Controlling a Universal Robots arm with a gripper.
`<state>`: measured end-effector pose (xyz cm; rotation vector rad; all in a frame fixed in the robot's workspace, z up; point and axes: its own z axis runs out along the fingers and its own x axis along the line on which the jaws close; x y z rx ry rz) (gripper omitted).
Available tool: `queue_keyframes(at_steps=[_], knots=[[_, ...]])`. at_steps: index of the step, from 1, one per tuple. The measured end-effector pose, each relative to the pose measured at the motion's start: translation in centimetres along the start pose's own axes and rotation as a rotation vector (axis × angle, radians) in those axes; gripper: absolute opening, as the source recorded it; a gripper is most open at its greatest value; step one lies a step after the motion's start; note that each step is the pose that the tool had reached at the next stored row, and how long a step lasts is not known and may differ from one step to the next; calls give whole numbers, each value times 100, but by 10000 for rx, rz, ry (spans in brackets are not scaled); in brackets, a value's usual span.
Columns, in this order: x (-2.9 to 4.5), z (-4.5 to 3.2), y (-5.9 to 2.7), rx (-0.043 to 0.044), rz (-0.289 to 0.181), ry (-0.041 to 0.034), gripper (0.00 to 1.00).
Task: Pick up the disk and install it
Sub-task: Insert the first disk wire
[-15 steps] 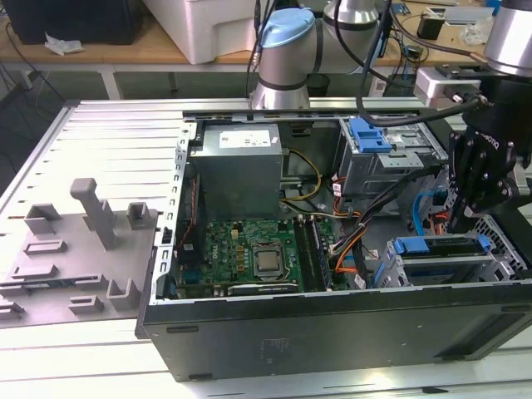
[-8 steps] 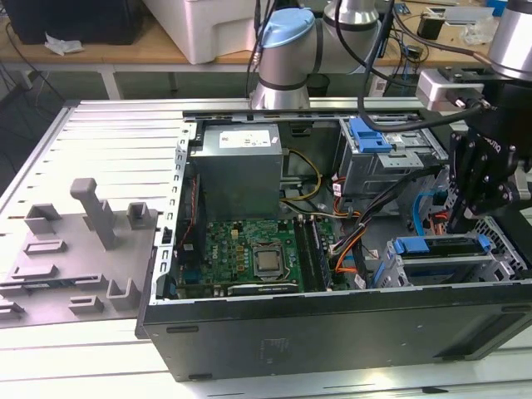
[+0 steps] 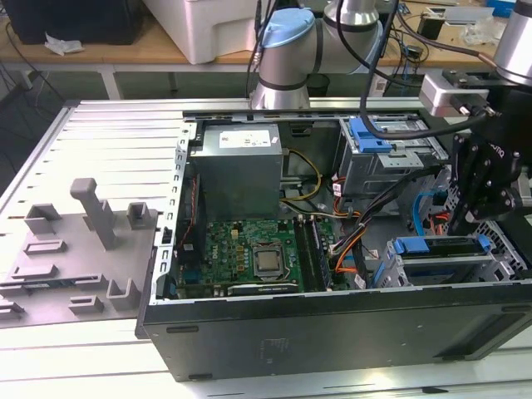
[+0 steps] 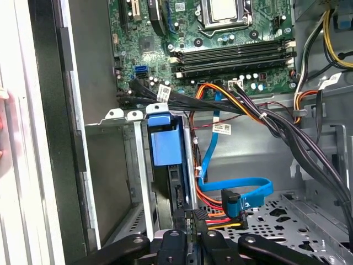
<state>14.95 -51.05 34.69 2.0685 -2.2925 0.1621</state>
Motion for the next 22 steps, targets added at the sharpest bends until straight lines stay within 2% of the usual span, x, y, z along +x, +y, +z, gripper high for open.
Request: queue_keyframes(at_steps=[10, 12, 14, 16, 17, 18, 20, 22], knots=[[3, 0, 0, 0, -1, -3, 16], [4, 0, -1, -2, -1, -21, 16], [7, 1, -1, -11, 2, -105, 16], [13, 1, -1, -25, 7, -238, 16], [17, 2, -2, -36, 10, -339, 16], [20, 2, -2, -41, 12, -390, 16], [25, 2, -3, -46, 14, -443, 16], [27, 2, -3, -47, 14, -447, 16]])
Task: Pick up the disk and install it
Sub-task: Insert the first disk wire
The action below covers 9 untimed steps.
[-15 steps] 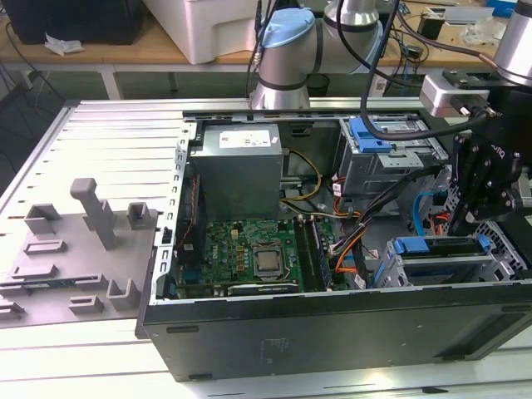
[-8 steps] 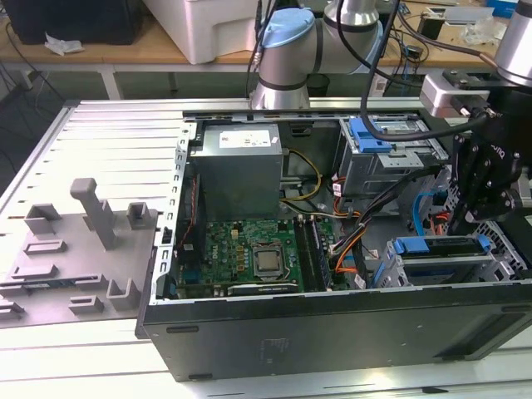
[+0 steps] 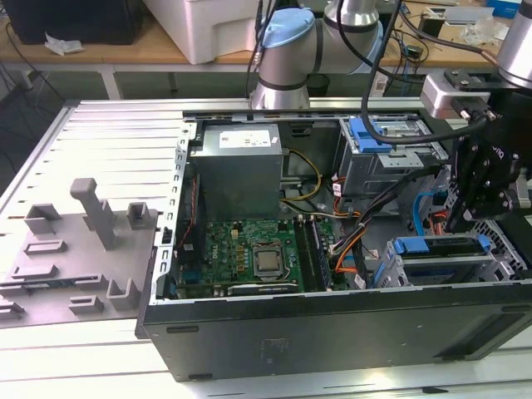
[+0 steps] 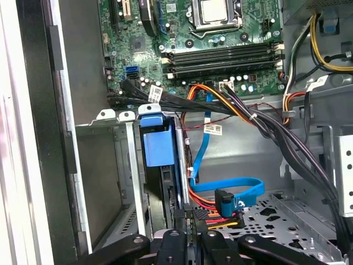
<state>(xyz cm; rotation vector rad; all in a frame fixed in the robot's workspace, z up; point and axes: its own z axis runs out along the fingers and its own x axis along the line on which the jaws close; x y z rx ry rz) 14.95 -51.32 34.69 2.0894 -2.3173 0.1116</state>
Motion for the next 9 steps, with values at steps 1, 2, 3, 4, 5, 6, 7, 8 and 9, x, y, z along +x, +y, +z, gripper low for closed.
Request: queue_keyframes(at_steps=[1, 2, 3, 4, 5, 6, 7, 8, 9], knots=[[31, 2, -3, -1, -1, -3, 16], [41, 3, -4, 0, -3, -3, 16], [46, 3, -9, -1, -7, -14, 16], [48, 4, -10, -3, -7, -26, 16], [50, 4, -11, -3, -7, -34, 16], [52, 4, -12, -3, -8, -41, 16], [54, 4, -13, -5, -8, -50, 16], [57, 4, -13, -6, -9, -62, 16], [60, 5, -14, -7, -9, -75, 16]])
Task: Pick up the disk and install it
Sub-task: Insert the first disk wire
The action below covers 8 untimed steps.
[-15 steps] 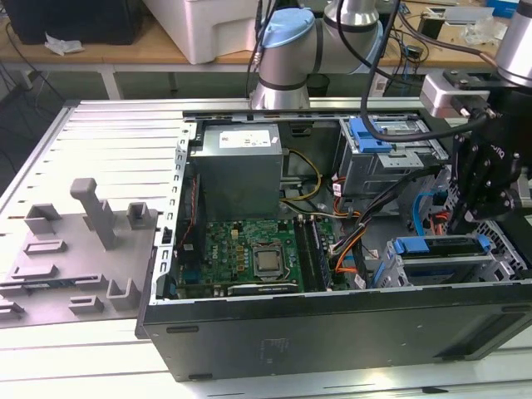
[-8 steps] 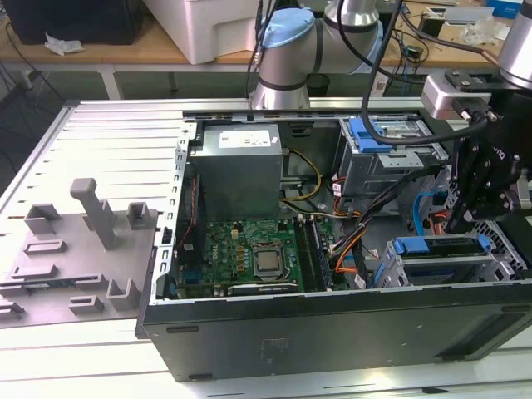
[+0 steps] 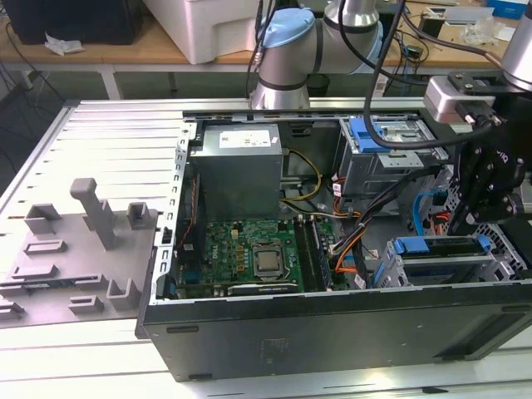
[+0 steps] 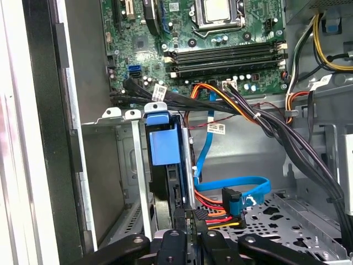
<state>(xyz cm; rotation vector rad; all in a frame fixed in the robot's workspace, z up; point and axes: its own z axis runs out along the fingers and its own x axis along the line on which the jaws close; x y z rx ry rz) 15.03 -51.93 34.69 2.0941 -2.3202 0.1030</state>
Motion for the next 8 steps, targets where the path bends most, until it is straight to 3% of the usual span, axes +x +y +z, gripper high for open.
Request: queue_keyframes(at_steps=[8], knots=[[33, 2, -7, -11, -4, -112, 16]])
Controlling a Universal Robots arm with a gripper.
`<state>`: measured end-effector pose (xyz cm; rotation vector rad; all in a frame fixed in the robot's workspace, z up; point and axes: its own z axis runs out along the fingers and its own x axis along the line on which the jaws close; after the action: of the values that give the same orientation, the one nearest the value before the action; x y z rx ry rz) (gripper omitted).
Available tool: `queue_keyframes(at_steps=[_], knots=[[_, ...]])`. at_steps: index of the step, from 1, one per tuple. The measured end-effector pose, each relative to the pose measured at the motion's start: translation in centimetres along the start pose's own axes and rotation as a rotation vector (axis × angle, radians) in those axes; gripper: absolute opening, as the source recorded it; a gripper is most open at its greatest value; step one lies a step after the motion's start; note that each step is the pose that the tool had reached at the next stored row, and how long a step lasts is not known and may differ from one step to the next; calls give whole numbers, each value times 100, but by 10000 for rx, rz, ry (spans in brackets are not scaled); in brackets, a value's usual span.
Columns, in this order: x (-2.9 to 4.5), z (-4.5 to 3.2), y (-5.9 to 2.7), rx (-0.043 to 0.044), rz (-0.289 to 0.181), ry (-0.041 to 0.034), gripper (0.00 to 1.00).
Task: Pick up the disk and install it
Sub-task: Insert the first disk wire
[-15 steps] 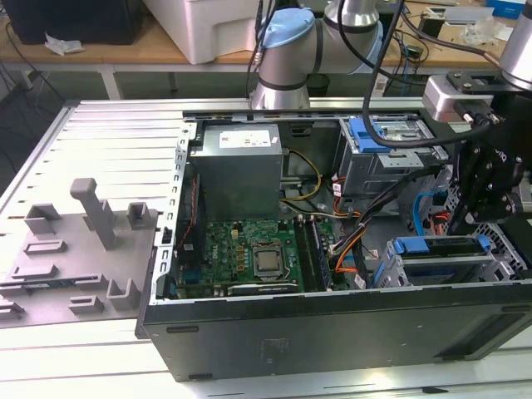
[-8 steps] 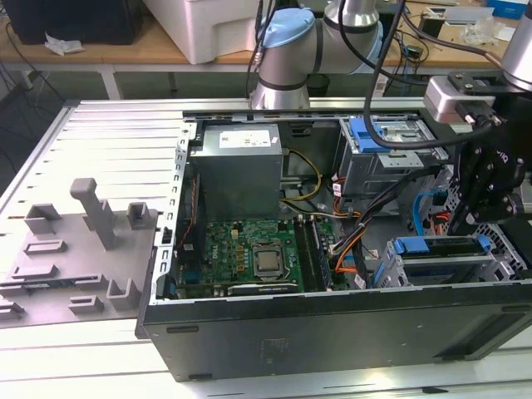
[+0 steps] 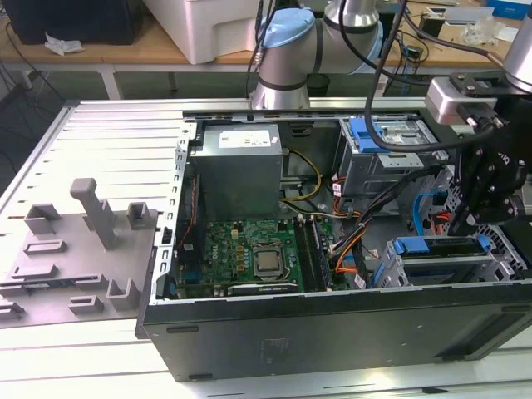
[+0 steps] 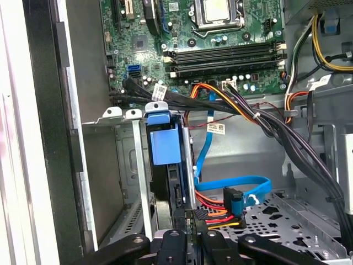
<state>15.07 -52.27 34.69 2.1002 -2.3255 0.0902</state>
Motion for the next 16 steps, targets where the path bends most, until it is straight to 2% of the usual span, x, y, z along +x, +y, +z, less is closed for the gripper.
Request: queue_keyframes(at_steps=[6, 16], knots=[[38, 2, -8, -6, -6, -57, 16], [53, 3, -9, -6, -9, -59, 16]])
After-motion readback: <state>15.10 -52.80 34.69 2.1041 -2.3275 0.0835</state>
